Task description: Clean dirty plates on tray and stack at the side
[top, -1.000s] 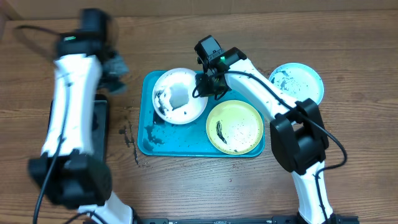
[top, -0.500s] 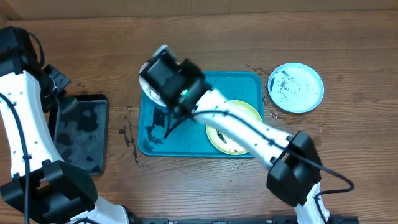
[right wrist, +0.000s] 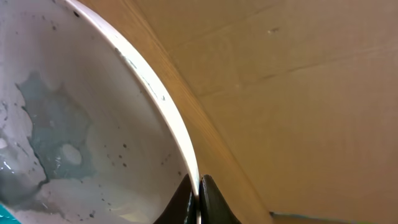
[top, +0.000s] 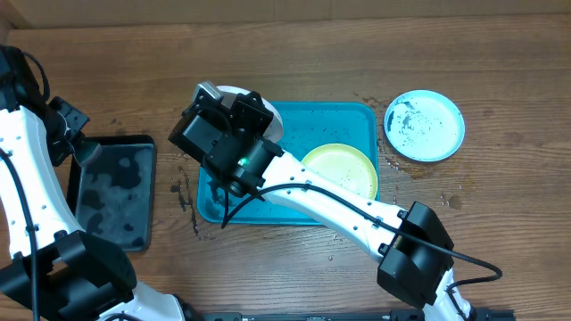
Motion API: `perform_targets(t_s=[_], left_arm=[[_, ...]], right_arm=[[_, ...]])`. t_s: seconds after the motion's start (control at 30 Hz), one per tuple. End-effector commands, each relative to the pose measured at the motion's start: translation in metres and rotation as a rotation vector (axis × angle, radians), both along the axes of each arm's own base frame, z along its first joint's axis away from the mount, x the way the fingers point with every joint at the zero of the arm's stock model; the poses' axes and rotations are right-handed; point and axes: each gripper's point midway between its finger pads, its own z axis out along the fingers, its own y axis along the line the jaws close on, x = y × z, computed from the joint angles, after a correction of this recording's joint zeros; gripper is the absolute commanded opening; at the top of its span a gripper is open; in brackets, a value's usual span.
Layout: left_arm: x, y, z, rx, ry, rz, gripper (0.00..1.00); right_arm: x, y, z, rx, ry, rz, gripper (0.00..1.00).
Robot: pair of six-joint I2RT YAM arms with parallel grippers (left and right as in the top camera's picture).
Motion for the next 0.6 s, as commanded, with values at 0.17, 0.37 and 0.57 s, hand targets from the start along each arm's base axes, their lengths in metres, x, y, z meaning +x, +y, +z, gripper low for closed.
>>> perform_targets(t_s=[0.17, 0.37, 0.57], left_arm=[[0.001, -0.003, -0.003, -0.029, -0.01, 0.007, 0.04], [0.001, -0.003, -0.003, -0.029, -0.01, 0.007, 0.04], [0.001, -0.004, -0.003, -0.03, -0.009, 0.007, 0.04]], right_arm=[[0.0, -0.007, 0.03, 0.029, -0.061, -0.025, 0.04], [0.001, -0.007, 0.03, 0.035, -0.061, -0.029, 0.04], [0.009, -0.004, 0.009, 0.191, 0.043, -0.014, 0.04]])
